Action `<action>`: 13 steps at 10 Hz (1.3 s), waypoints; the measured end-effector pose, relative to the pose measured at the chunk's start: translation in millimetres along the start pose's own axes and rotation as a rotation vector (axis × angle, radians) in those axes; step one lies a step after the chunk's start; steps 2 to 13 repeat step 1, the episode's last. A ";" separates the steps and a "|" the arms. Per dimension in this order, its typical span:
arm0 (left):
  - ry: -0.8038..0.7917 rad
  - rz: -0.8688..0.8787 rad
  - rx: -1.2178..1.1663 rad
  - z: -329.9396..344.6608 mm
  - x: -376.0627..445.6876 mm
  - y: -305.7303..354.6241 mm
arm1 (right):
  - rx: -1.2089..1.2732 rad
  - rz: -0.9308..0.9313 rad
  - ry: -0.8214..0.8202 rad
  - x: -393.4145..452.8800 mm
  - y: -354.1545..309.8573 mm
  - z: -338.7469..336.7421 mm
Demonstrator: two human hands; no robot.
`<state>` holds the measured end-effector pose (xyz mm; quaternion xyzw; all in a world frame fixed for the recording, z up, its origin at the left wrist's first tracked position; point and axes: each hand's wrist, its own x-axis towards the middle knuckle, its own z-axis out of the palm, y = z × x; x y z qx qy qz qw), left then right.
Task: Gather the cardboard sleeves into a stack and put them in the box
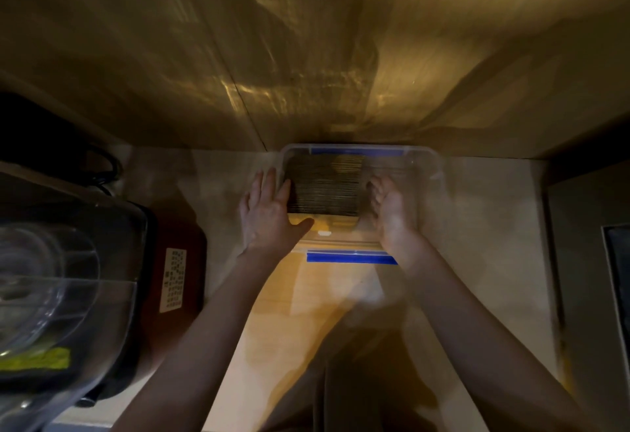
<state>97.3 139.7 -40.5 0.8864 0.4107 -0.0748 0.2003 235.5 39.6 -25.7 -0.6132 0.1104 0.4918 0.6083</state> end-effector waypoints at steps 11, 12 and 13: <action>-0.010 -0.017 -0.030 -10.0 1.0 3.5 | -0.088 -0.133 0.004 -9.8 -16.5 -13.2; -0.010 -0.017 -0.030 -10.0 1.0 3.5 | -0.088 -0.133 0.004 -9.8 -16.5 -13.2; -0.010 -0.017 -0.030 -10.0 1.0 3.5 | -0.088 -0.133 0.004 -9.8 -16.5 -13.2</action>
